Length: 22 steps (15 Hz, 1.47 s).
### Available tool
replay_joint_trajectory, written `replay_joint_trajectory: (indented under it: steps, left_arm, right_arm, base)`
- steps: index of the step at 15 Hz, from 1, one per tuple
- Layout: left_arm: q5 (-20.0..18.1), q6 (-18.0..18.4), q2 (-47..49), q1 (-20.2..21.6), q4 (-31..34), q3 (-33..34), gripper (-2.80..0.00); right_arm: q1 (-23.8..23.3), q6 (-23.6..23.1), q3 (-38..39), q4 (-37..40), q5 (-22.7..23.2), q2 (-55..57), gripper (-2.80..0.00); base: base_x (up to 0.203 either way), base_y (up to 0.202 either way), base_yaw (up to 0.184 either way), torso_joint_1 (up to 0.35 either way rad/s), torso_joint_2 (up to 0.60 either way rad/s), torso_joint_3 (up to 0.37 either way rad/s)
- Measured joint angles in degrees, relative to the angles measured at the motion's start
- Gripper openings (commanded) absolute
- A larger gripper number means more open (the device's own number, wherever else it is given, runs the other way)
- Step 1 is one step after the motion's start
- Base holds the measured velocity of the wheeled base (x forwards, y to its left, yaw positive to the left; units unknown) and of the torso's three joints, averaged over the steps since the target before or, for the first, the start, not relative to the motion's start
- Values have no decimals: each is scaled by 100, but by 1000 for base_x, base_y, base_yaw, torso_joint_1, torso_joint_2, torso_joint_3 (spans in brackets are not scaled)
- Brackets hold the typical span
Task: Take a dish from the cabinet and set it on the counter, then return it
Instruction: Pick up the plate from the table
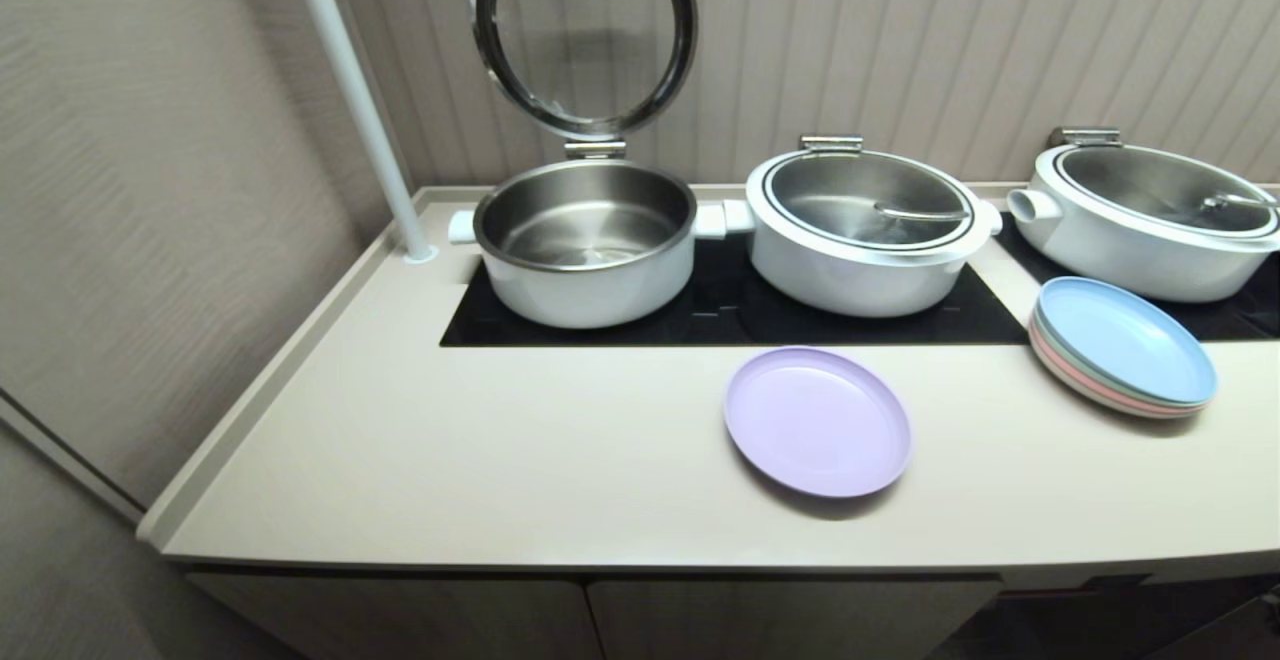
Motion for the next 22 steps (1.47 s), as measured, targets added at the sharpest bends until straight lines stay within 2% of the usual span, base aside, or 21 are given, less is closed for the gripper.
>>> replay_joint_trajectory:
  steps: [5, 15, 20, 22]
  left_arm:
    - [0, -2, 0, 0, 0, 0, -280]
    - [-1, -1, 0, 0, 0, 0, -280]
    - [0, 0, 0, 0, 0, 0, -280]
    - [1, 0, 0, 0, 0, 0, -280]
  right_arm:
    - [41, 26, 5, 72, 62, -415, -280]
    - [41, 35, 5, 83, 56, -462, -280]
    - [41, 147, 5, 83, -1, -462, -280]
    - [41, 349, 5, 83, -20, -462, -280]
  base:
    - [0, 0, 0, 0, 0, 0]
    - [0, 0, 0, 0, 0, 0]
    - [0, 0, 0, 0, 0, 0]
    - [0, 0, 0, 0, 0, 0]
